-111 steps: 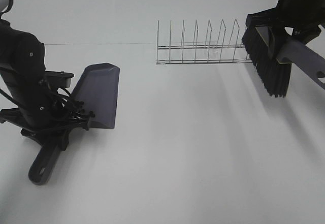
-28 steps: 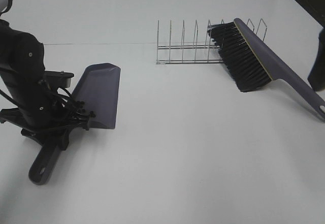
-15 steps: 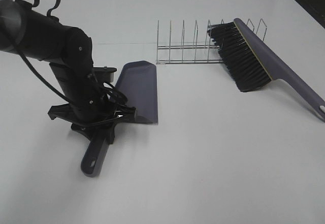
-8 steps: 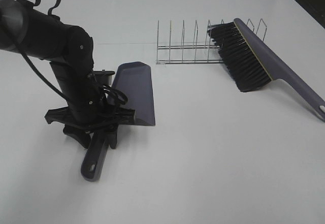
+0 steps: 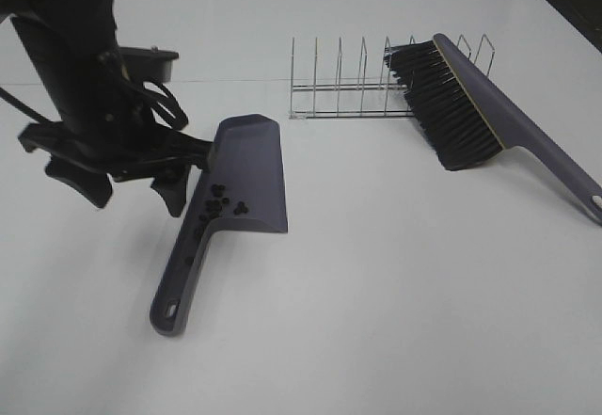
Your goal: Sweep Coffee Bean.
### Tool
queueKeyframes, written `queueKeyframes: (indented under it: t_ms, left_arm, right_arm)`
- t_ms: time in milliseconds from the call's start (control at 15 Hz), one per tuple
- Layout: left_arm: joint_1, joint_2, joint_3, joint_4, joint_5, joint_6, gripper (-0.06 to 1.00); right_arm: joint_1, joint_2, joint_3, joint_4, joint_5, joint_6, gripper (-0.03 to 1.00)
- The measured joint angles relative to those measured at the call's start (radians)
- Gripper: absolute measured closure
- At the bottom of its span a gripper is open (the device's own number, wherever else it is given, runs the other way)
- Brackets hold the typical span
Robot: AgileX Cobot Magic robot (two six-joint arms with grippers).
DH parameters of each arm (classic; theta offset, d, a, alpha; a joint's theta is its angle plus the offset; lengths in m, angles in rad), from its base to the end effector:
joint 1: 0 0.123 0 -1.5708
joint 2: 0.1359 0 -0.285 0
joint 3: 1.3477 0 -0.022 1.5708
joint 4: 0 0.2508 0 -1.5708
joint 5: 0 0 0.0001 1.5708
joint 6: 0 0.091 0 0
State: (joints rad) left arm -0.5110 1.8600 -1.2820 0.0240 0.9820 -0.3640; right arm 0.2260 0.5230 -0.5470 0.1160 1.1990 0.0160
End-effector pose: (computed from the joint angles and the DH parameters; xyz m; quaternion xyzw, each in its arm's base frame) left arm 0.3131 -0.1735 0.1933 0.0795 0.9956 -0.0114 0.0487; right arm 0.0598 0.0238 0.2671 -0.0941 0.9648 0.0859 0.2301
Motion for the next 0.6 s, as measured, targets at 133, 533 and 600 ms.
queueKeyframes:
  t_ms: [133, 533, 600]
  left_arm:
    - [0.0, -0.112, 0.0, 0.08, 0.09, -0.022, 0.23]
    - [0.0, -0.575, 0.224, 0.137, 0.186, -0.037, 0.23]
    - [0.0, -0.662, 0.287, 0.138, 0.188, -0.037, 0.23]
  right_arm:
    - [0.0, -0.027, 0.002, 0.0, -0.01, -0.006, 0.18]
    - [0.0, -0.148, 0.044, 0.0, -0.117, -0.057, 0.18]
    - [0.0, -0.153, 0.046, 0.0, -0.126, -0.057, 0.18]
